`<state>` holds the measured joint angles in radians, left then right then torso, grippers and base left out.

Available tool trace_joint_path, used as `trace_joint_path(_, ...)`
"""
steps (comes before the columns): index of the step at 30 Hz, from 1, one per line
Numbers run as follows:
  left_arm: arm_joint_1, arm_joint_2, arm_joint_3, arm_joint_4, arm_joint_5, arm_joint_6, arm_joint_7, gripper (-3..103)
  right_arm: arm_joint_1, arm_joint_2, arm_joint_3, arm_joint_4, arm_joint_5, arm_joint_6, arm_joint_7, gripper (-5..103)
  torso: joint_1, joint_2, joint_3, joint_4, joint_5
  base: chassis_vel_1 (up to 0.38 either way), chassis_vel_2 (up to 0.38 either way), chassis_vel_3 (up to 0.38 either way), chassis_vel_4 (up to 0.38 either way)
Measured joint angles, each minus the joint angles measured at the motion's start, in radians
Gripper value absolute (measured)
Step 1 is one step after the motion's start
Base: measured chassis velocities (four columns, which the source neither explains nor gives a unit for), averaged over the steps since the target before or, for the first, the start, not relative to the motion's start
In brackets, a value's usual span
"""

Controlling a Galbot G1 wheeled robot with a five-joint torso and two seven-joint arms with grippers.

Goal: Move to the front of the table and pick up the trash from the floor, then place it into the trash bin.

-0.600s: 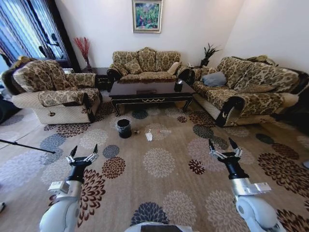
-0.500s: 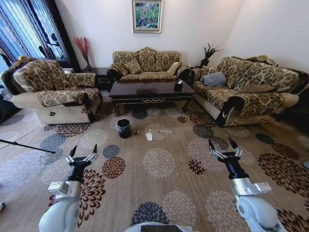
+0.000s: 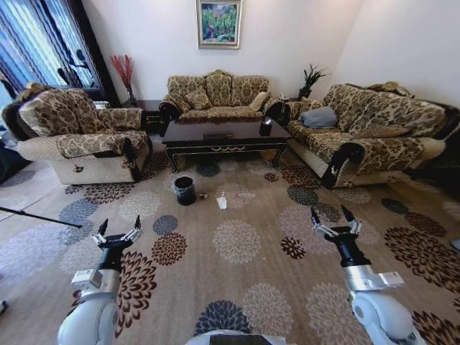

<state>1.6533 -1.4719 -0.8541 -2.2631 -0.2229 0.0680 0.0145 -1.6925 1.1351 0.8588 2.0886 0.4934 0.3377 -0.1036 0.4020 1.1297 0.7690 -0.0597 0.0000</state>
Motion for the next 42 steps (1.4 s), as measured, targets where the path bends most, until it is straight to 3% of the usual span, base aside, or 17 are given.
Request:
trace_joint_path(37, -0.005, -0.002, -0.009, 0.018, -0.016, -0.018, 0.023, 100, 0.004, 0.005, 0.030, -0.018, 0.026, 0.030, 0.004, 100, -0.073, -0.165, -0.092, 0.0000, 0.0000, 0.000, 0.000, 0.000, 0.000)
trace_joint_path(42, 0.004, -0.006, -0.007, 0.019, -0.001, -0.035, 0.031, 100, 0.000, 0.035, 0.024, -0.023, 0.022, 0.033, 0.005, 100, -0.082, -0.185, -0.103, 0.0000, 0.0000, 0.000, 0.000, 0.000, 0.000)
